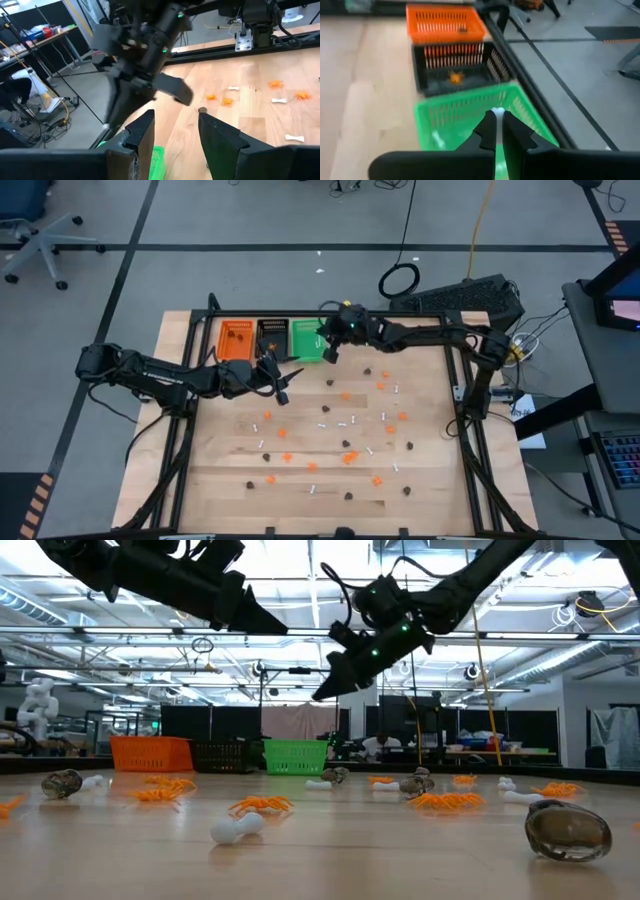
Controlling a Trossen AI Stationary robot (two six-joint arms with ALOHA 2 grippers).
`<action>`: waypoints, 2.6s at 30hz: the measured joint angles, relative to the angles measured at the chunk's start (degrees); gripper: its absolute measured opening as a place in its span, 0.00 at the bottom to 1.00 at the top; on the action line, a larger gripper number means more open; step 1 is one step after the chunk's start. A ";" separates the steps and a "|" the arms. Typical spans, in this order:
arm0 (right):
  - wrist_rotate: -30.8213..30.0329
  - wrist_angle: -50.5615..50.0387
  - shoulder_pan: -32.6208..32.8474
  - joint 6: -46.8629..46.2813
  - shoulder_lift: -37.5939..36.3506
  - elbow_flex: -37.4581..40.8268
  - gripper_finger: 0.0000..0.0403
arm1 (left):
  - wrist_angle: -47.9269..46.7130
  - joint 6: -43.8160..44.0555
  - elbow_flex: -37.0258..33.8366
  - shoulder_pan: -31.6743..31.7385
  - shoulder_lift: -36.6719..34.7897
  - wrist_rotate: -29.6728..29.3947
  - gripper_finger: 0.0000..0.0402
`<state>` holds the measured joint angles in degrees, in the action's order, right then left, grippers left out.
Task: Sort Halloween decoration
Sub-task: Put the white bone toy into the green bin, then put the orange spider toy into the black bin
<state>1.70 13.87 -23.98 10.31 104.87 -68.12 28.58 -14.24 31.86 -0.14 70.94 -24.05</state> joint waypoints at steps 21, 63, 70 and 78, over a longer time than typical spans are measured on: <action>4.38 -3.85 -0.80 -5.19 7.88 -3.84 0.06 | 0.03 0.17 0.00 0.07 0.00 0.00 0.38; -0.16 24.87 2.40 -7.95 -16.10 35.84 0.06 | -0.39 0.44 0.00 0.07 0.00 -0.02 0.38; -0.33 30.48 6.33 -6.85 -16.12 35.83 0.05 | -0.82 5.83 0.00 0.07 0.00 0.62 0.38; -0.21 22.19 8.95 -7.03 -17.84 35.80 0.05 | -2.89 12.88 0.00 -4.99 -0.02 7.31 0.38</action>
<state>1.50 36.06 -15.03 3.28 87.03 -32.32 25.68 -1.36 31.86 -5.13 70.91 -16.75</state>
